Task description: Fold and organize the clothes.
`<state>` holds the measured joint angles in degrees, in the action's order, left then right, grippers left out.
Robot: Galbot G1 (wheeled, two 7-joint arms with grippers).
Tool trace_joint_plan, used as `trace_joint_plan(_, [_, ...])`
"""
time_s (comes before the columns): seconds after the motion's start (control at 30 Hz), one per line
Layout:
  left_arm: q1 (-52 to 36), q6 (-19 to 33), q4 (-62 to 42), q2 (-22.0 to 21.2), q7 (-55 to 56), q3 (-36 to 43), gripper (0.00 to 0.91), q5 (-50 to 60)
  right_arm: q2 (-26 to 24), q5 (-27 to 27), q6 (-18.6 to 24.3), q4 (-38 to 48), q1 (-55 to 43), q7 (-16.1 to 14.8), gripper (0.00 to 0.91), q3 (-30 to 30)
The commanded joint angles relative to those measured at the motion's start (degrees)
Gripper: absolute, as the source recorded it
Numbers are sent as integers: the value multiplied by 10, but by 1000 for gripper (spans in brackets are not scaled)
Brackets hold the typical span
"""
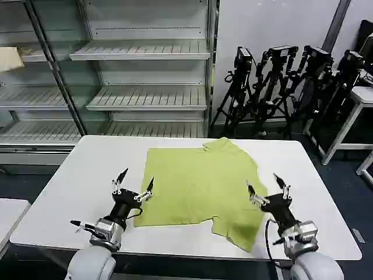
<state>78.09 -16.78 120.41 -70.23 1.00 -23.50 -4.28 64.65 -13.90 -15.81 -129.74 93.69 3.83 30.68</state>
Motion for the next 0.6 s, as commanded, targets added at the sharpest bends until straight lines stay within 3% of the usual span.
trace_joint_plan(0.03, [67,-164,47,27,30,-11,907,-95,-8,-21,-68,-51,122,37,907,3])
trace_joint_plan(0.6, [93,-165,29,57,63,-32,907,-162,20,-30,-74,-18,102,47,907,-15])
